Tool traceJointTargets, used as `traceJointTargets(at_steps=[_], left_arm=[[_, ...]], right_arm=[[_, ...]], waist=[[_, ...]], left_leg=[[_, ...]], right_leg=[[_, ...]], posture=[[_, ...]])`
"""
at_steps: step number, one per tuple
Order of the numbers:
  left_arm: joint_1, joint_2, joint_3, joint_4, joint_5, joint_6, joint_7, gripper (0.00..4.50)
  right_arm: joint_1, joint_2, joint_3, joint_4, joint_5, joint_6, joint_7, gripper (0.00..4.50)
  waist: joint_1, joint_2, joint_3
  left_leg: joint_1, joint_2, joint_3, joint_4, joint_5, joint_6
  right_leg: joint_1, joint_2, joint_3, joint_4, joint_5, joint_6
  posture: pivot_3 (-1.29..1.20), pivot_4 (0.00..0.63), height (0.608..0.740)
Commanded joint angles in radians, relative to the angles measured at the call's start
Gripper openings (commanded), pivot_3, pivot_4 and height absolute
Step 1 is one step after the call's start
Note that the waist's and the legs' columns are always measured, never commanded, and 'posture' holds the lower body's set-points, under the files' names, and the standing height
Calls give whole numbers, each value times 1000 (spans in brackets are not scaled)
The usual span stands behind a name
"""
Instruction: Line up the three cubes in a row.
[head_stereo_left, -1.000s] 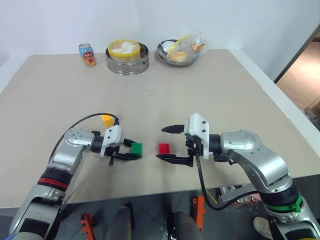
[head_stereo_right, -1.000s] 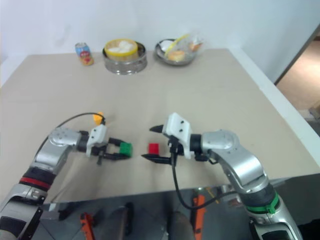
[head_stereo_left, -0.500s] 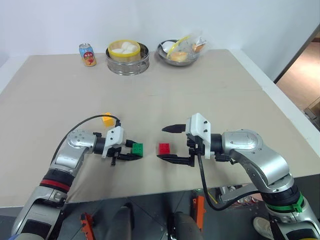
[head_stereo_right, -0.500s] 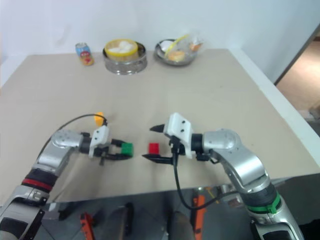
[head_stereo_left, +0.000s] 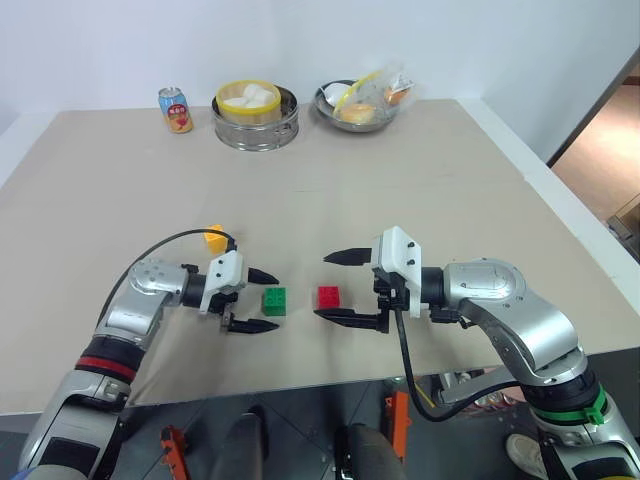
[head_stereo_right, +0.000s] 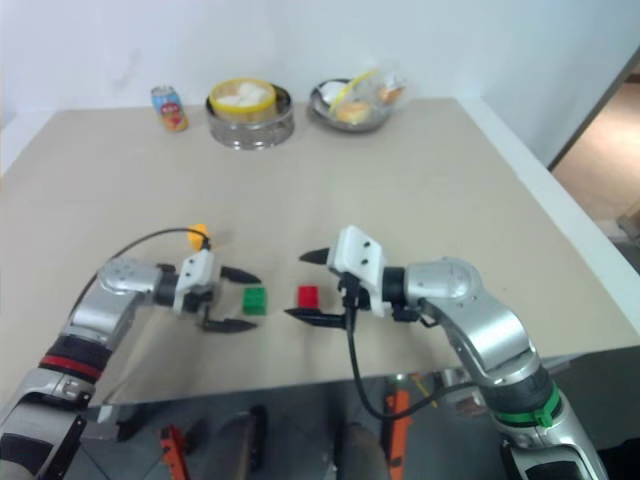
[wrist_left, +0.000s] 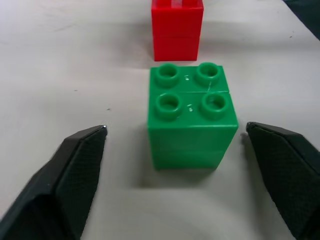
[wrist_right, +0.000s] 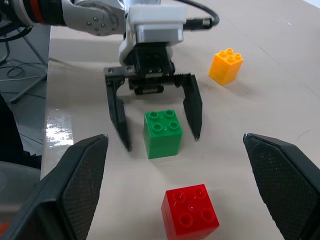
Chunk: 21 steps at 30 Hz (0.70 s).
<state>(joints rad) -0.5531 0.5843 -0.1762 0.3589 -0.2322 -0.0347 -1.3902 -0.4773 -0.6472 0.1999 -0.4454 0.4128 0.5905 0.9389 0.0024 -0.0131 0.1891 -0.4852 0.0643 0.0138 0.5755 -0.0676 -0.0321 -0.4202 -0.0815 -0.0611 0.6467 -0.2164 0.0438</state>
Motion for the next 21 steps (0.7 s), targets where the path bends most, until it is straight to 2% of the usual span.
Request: traceJointTargets(at_steps=[1,6,9,13,16,21], left_arm=[[29,66,114,-146,-110,117,17,4476],[136,153,275,-324,-258,395,135,4476],[190,164,354,-384,-283,461,239,4476],[224,97,443,-376,-214,364,451,4476],[222,35,459,-389,-189,353,585,4476],[213,-9,432,-350,-155,319,646,4476]], right_arm=[[3,-3,-13,-30,5,-9,-2,4500],[16,-3,-36,-44,21,2,-16,4500],[22,0,-50,-49,37,8,-22,4500],[16,9,-48,-37,41,3,-31,4500],[9,14,-41,-24,36,-7,-32,4500],[-5,14,-30,-9,18,-22,-30,4500]], waist=[[-1,0,0],[-2,0,0],[-1,0,0],[5,0,0],[6,0,0],[6,-1,0]], left_leg=[[0,0,0,0,0,0],[0,2,0,0,0,0],[0,2,1,0,0,0],[1,2,0,1,-1,-1],[1,2,1,3,-1,-1],[1,2,3,6,-2,0]], right_leg=[[0,0,0,0,0,0],[-1,1,1,0,0,0],[-1,2,2,0,0,0],[-3,1,1,0,0,0],[-2,1,1,0,0,-1],[-2,0,2,0,2,0]], posture=[[0,150,740],[0,150,740],[0,150,740],[0,150,740],[0,150,740],[0,150,740]])
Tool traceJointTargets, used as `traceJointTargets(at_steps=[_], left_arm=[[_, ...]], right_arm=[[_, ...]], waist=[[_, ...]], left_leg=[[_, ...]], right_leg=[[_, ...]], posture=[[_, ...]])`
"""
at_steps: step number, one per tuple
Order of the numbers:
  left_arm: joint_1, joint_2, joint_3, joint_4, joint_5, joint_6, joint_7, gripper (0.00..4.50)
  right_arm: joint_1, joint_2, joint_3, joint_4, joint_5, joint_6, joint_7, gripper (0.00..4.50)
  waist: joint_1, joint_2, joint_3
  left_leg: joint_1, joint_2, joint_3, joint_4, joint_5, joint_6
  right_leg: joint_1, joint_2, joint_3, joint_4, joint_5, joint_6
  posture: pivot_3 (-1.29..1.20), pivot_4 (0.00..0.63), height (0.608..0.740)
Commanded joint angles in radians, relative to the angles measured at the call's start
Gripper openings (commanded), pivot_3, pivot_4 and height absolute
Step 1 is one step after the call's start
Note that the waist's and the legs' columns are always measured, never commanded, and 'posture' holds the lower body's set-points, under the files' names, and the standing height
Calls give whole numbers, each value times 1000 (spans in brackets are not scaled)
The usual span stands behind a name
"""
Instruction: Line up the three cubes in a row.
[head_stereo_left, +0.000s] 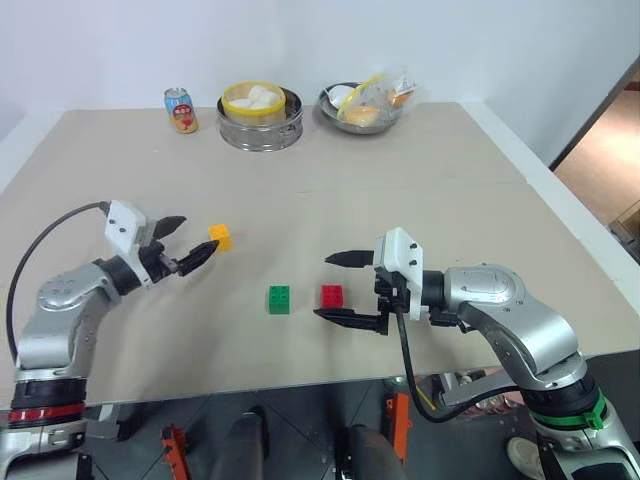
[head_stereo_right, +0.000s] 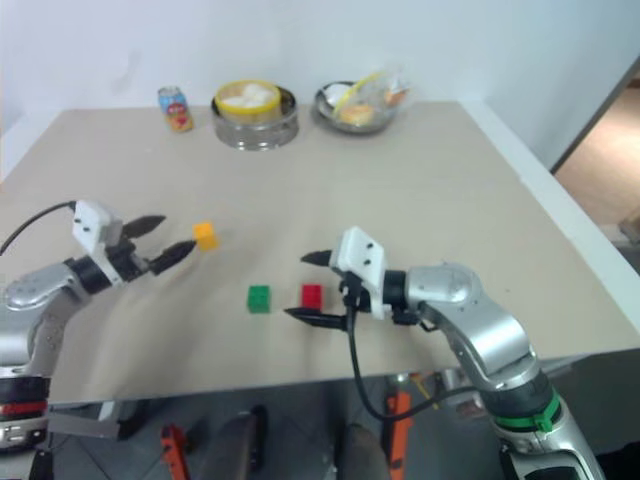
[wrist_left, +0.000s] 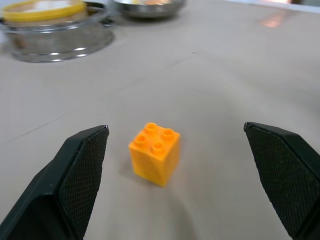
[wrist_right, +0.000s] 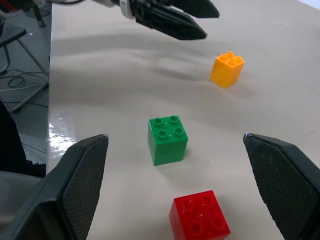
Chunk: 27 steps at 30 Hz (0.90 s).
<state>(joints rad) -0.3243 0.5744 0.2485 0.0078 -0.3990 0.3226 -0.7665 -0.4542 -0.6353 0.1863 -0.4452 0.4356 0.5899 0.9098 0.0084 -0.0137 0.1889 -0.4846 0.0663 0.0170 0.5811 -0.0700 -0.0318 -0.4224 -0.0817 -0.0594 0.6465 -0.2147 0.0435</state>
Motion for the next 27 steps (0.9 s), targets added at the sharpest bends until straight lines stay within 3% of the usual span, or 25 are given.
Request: traceJointTargets(at_steps=[1,14,27], left_arm=[[-30,4,0,34,20,-57,9,4476],[-275,100,-115,468,91,-224,-298,4476],[-449,98,-169,804,188,-381,-390,4476]], right_arm=[[-31,3,-15,-8,-7,-23,-1,4500],[-33,-6,-10,-33,-34,-16,-15,4500],[-13,-38,-27,-68,-23,5,-26,4500]], waist=[[0,0,0],[0,0,0],[0,0,0]], left_leg=[[0,0,0,0,0,0],[0,1,1,0,-1,0],[0,1,2,0,-1,1]], right_leg=[[0,0,0,0,0,0],[-1,1,0,0,1,1],[-1,1,0,0,1,1]], posture=[[0,150,740],[0,150,740],[0,150,740]])
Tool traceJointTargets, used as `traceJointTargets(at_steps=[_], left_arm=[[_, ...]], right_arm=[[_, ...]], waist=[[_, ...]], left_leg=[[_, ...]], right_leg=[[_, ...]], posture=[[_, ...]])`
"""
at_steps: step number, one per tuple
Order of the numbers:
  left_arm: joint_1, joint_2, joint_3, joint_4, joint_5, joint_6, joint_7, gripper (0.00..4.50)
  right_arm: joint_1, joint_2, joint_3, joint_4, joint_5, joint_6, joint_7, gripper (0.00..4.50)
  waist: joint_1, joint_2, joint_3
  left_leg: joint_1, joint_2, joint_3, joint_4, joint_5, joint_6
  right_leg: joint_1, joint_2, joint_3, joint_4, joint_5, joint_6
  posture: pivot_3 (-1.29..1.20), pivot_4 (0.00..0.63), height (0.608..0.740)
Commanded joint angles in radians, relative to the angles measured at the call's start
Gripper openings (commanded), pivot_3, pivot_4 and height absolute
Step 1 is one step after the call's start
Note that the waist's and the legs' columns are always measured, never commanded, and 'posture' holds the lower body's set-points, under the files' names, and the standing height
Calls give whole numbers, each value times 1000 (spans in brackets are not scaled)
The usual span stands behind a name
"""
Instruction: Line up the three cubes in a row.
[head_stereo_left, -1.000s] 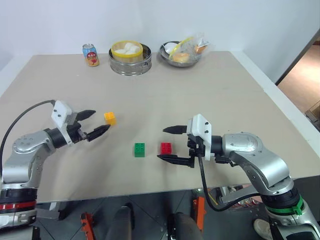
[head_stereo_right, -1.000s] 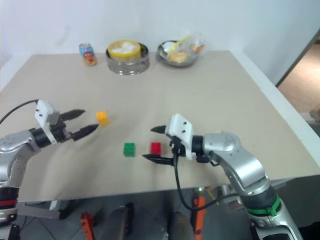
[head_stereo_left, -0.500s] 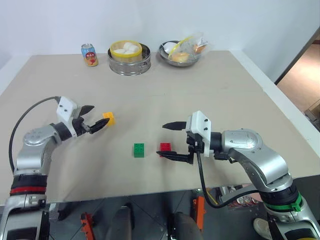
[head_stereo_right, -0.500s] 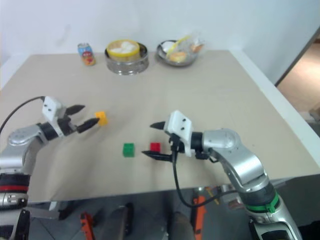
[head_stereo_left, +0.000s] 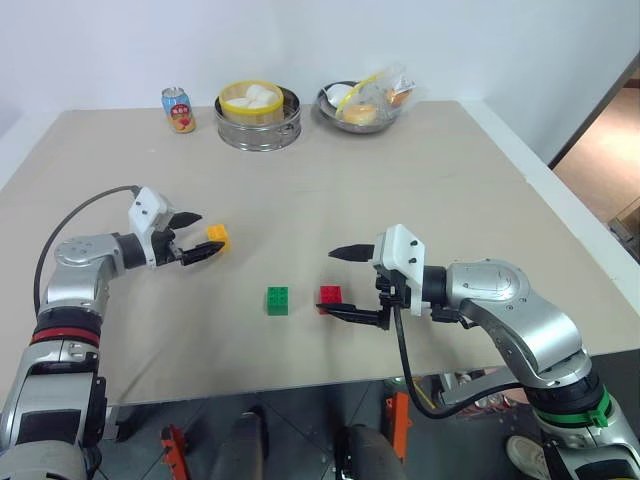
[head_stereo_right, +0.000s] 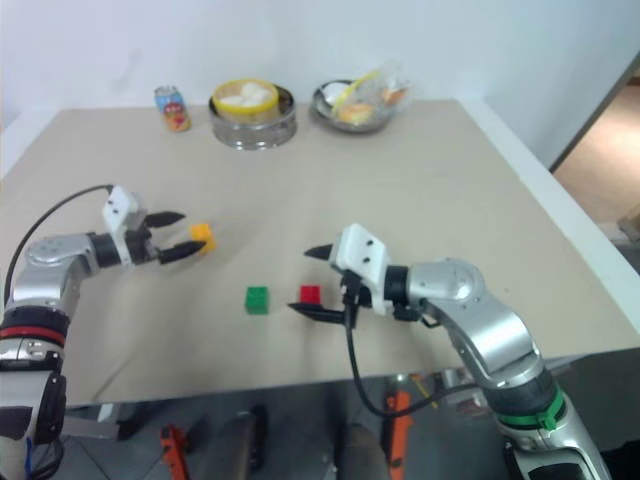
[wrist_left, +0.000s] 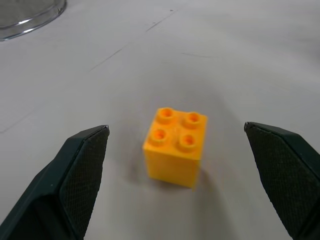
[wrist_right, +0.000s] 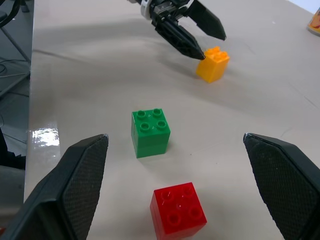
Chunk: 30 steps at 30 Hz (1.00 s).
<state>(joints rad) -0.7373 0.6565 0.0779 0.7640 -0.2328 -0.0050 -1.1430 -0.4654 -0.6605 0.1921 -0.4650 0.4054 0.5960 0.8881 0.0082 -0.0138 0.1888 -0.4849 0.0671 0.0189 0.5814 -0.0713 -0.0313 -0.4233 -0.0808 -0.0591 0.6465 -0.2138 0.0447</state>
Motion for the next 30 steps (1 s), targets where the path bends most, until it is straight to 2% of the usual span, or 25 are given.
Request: traceJointTargets(at_steps=[1,20,21,28,29,30], left_arm=[[-45,15,0,67,27,-64,-17,4476],[-207,-33,-38,385,142,-232,-48,4476],[-213,-34,-39,398,149,-241,-43,3964],[-245,-48,-29,440,167,-254,-40,1610],[-248,-49,-24,442,164,-251,-39,1315],[-249,-48,-21,443,163,-251,-39,1305]], right_arm=[[-1,-15,-33,-50,7,0,-5,4500],[21,-50,-46,-83,9,19,-16,4500],[22,-52,-48,-86,10,21,-18,4500],[19,-60,-54,-93,16,34,-24,4500],[18,-60,-53,-94,16,34,-24,4500],[18,-60,-53,-93,16,34,-24,4500]], waist=[[0,0,0],[0,0,0],[0,0,0],[0,-1,0],[0,-1,0],[0,-1,0]], left_leg=[[0,0,0,0,0,0],[-1,0,0,1,0,1],[-1,0,0,1,0,1],[-1,0,0,1,0,1],[-1,0,0,1,0,1],[-1,0,0,1,0,1]], right_leg=[[0,0,0,0,0,0],[1,0,0,0,0,1],[1,0,0,0,0,1],[2,0,0,0,0,1],[2,0,0,0,0,1],[2,0,0,0,0,1]], posture=[[0,150,740],[0,150,740],[0,150,740],[0,150,740],[0,150,740],[0,150,740]])
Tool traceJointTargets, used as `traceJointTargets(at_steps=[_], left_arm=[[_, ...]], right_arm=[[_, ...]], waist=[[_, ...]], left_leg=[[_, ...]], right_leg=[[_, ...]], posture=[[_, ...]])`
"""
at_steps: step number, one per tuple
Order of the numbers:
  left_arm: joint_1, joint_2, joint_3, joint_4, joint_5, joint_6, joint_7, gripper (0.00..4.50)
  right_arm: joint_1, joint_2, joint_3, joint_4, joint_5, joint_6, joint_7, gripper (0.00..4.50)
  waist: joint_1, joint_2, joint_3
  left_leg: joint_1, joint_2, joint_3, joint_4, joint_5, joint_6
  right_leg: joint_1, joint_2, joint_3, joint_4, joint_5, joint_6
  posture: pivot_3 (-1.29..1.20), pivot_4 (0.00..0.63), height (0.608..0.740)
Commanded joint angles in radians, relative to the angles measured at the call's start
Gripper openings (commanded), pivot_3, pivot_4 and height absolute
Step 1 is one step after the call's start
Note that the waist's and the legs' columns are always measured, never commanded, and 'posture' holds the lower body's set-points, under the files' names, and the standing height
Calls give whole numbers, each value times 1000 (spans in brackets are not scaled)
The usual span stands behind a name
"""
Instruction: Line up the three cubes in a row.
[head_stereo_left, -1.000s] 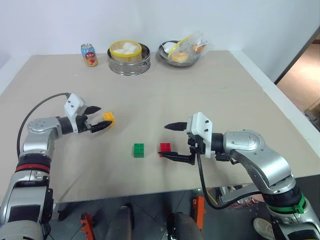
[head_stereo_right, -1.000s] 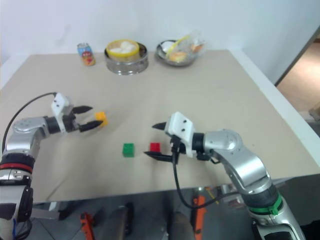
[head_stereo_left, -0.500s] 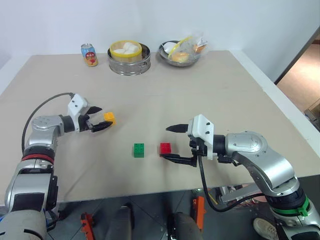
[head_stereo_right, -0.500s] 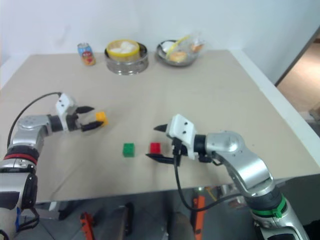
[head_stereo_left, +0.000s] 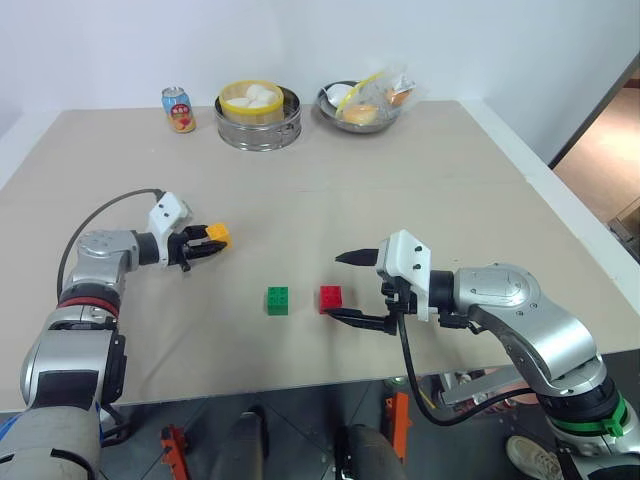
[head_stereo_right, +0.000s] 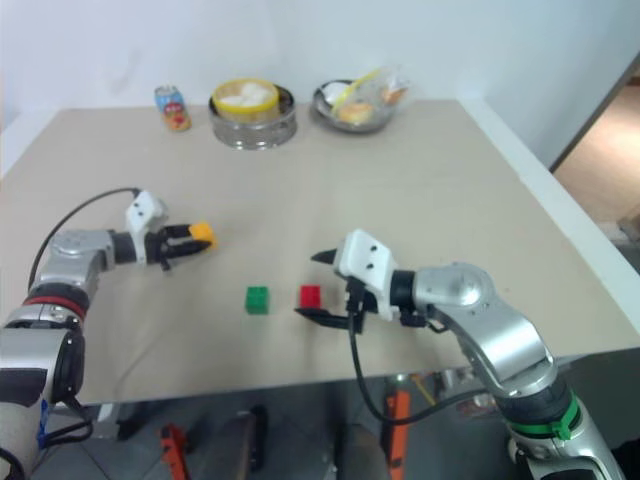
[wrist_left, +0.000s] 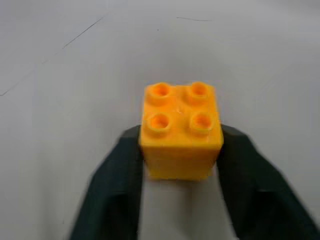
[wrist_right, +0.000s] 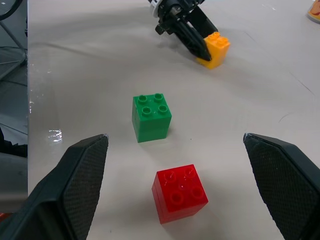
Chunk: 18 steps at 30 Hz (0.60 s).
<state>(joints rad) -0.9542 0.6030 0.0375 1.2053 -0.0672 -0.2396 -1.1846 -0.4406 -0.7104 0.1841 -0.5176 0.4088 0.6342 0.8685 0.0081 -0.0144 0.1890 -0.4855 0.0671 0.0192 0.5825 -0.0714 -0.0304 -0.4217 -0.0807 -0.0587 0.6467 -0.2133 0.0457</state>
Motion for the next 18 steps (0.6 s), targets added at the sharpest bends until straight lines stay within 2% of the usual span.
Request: traceJointTargets(at_steps=[1,7,9,13,18], left_arm=[[-32,7,20,-1,-3,-17,0,1308],[18,18,15,-97,-30,-45,-109,1309],[74,20,18,-191,-61,-27,-167,1309],[315,60,4,-582,-161,81,-288,1309],[466,119,24,-805,-230,183,-317,1309]], right_arm=[[-8,-11,-44,-39,11,-5,-4,4500],[-10,-14,-44,-33,7,-13,-1,4500],[-10,-16,-46,-34,9,-14,1,4500],[-6,-18,-56,-43,33,-1,8,4500],[0,-25,-56,-36,53,-4,37,4500]], waist=[[0,0,0],[0,0,0],[0,0,0],[-6,0,0],[-5,0,0]], left_leg=[[0,0,0,0,0,0],[0,0,0,0,0,0],[0,0,0,0,0,0],[0,1,3,0,-1,2],[0,4,4,0,-2,1]], right_leg=[[0,0,0,0,0,0],[0,0,0,0,0,0],[1,0,0,0,0,0],[0,0,4,0,0,0],[-1,3,4,0,1,-2]], posture=[[0,150,740],[0,150,740],[0,150,740],[0,150,740],[0,150,740]])
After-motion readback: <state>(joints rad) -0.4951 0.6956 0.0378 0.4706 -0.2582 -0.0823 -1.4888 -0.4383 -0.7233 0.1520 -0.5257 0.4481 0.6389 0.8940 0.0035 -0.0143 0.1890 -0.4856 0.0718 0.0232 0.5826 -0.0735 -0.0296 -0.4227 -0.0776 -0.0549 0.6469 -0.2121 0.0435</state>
